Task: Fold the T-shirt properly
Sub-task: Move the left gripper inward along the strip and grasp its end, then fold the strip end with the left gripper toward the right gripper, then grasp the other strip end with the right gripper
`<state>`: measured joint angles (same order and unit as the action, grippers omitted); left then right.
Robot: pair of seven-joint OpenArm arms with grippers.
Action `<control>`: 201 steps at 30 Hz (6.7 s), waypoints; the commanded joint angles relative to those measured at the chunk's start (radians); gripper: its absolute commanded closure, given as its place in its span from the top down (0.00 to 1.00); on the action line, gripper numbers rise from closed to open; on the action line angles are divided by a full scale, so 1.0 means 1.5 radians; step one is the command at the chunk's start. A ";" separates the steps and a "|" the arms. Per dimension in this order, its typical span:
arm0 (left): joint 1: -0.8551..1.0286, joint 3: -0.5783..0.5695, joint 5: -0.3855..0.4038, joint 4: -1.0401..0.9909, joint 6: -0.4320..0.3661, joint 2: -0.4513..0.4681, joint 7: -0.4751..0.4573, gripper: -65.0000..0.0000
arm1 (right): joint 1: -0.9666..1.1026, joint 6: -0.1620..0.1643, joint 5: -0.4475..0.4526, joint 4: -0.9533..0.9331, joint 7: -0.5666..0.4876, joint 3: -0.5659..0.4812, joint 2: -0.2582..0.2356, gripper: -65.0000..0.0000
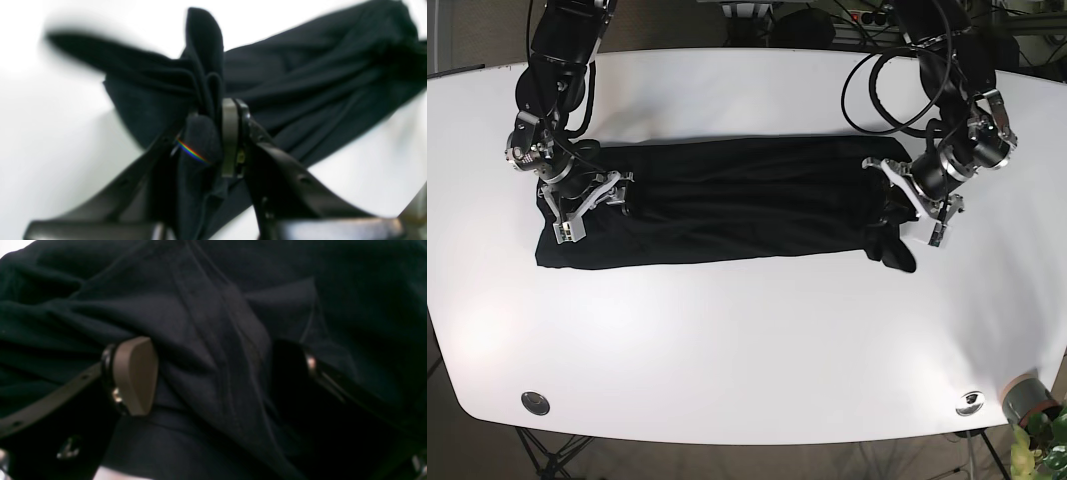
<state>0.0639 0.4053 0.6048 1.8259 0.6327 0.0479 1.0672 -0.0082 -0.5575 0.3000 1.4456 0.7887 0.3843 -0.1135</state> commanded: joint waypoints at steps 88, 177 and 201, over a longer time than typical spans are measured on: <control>-0.103 -0.531 -0.151 -0.053 0.044 0.040 -0.013 0.18 | -0.009 0.000 0.002 0.010 0.014 -0.003 -0.004 0.78; -0.062 -0.109 -0.150 -0.274 0.044 0.033 -0.161 0.18 | -0.122 -0.027 0.288 -0.257 0.134 0.243 -0.128 0.78; -0.076 -0.110 -0.150 -0.304 0.044 0.052 -0.165 0.18 | -0.114 -0.021 0.288 -0.242 0.112 0.152 -0.070 0.04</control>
<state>-0.0368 0.2409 0.3935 1.3647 0.6975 0.1219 0.8059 -0.1604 -0.5896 0.7296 1.0573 0.9543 0.6197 -0.1947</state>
